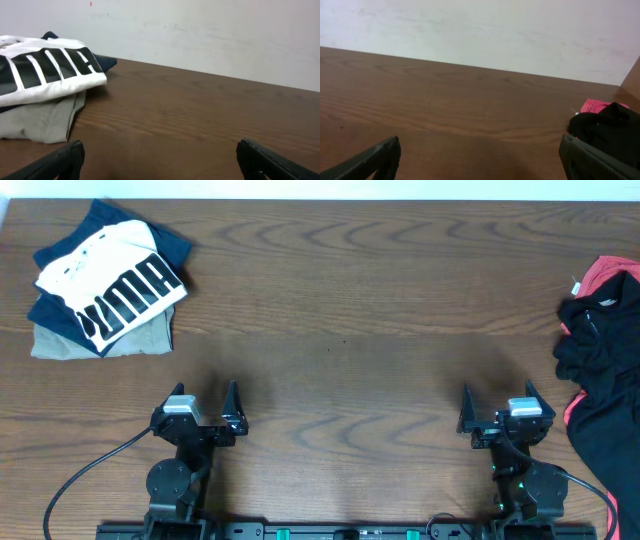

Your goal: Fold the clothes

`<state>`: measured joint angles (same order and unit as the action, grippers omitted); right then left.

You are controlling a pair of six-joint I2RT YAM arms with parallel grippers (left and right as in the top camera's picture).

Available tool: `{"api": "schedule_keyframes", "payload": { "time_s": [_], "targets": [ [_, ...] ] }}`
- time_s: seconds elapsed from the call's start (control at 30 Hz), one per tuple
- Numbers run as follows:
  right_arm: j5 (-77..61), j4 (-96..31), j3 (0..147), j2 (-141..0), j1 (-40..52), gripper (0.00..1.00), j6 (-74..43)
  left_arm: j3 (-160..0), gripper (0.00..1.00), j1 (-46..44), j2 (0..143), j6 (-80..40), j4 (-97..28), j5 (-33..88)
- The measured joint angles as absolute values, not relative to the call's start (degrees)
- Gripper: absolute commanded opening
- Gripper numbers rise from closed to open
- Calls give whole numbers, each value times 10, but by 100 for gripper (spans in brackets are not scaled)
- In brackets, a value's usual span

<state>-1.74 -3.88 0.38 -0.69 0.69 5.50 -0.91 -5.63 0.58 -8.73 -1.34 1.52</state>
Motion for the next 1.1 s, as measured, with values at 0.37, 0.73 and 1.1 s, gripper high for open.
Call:
{"api": "schedule_keyframes", "payload": {
  "time_s": [0.37, 0.73, 1.1],
  "targets": [
    [-17, -39, 4, -7, 7, 99, 55, -9, 98, -56, 6, -87, -13, 15],
    [-17, -39, 4, -7, 7, 99, 55, -9, 98, -56, 6, -87, -13, 15],
    [-17, -39, 4, -7, 7, 99, 30, -10, 98, -56, 6, -87, -14, 15]
  ]
}}
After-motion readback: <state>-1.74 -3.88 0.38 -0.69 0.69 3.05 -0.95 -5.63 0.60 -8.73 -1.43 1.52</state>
